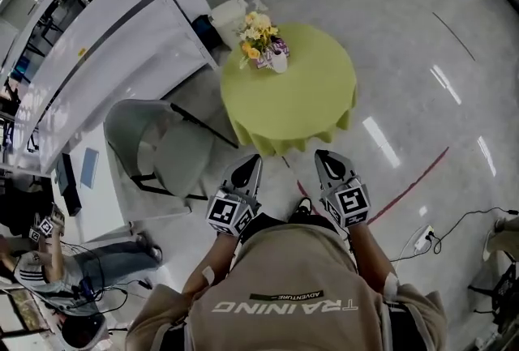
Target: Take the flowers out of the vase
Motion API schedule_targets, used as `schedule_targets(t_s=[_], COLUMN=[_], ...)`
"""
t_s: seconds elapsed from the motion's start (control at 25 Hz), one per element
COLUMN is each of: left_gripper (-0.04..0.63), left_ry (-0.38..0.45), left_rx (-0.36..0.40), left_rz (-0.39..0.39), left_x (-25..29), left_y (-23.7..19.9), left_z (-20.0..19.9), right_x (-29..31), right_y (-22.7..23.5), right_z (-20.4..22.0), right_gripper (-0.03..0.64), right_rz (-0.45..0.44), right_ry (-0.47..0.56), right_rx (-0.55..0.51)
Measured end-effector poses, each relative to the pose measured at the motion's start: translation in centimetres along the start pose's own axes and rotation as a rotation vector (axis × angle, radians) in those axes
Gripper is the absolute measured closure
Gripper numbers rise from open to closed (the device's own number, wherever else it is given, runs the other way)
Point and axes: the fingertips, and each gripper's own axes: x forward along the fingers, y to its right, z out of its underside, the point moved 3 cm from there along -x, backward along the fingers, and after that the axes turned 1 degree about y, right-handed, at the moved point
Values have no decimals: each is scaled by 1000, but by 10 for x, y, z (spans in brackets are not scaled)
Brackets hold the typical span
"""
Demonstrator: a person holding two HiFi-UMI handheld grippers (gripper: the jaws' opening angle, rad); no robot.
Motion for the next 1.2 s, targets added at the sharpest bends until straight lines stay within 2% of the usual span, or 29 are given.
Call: schedule_targets(t_s=[0.28,0.56,0.76,1.0,1.2], left_gripper=[594,594,594,594,594], left_ry=[3,-11,-10,9,4], left_rx=[-15,-47,-52,-23,-37], left_rz=[-56,-113,-73,4,62], left_x=[9,32,71,122,154], left_y=[-13,-59,-91,-142,-191], left_z=[3,12,8,-16,-27], right_x=[24,63,94,161,216], right_y=[9,27,43,61,85], right_z=[2,5,-4,-36,-59], right_gripper=[618,618,618,617,617], right_rz=[-53,-59,-18,21,112], right_ry=[-30,-74,-83,-68,-83], right_rx=[-9,-6,2,-25,-80])
